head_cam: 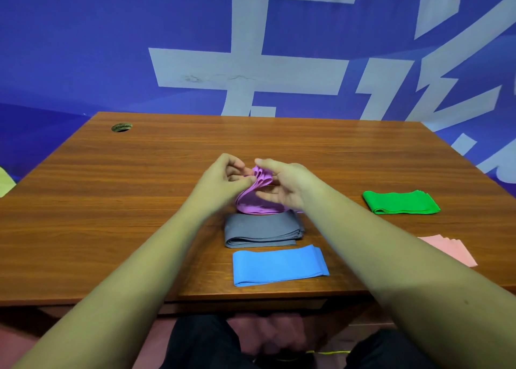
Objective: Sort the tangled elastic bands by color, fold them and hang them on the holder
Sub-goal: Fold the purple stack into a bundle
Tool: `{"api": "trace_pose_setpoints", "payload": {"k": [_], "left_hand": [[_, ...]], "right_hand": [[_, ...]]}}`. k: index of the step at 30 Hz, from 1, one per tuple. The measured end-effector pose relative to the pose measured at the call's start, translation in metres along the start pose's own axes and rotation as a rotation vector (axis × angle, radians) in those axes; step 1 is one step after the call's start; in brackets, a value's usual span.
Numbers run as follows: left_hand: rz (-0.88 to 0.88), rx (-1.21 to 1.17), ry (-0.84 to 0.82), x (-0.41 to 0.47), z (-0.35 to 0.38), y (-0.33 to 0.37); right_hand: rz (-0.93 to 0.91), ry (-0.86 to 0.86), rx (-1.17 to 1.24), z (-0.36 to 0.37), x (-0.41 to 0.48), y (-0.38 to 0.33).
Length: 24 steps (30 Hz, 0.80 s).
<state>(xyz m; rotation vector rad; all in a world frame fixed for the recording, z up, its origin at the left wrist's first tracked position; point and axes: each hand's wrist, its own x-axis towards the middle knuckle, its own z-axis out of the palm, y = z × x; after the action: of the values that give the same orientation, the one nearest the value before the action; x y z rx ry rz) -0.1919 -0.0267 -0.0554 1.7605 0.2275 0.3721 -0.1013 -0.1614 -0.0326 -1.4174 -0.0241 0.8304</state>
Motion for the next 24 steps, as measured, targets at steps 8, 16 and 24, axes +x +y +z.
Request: {"api": "trace_pose_setpoints", "payload": {"k": [8,16,24], "left_hand": [[0.09,0.014,-0.06,0.008,-0.002,-0.019],[0.032,0.001,-0.265,0.02,0.001,-0.036],[-0.016,-0.163,-0.3,0.027,0.003,-0.041]], "right_hand": [[-0.056,0.133,-0.072,-0.001,0.005,-0.002],[-0.152,0.03,0.018,0.003,-0.007,-0.026],[-0.124,0.078,0.088,-0.025,-0.003,-0.032]]}}
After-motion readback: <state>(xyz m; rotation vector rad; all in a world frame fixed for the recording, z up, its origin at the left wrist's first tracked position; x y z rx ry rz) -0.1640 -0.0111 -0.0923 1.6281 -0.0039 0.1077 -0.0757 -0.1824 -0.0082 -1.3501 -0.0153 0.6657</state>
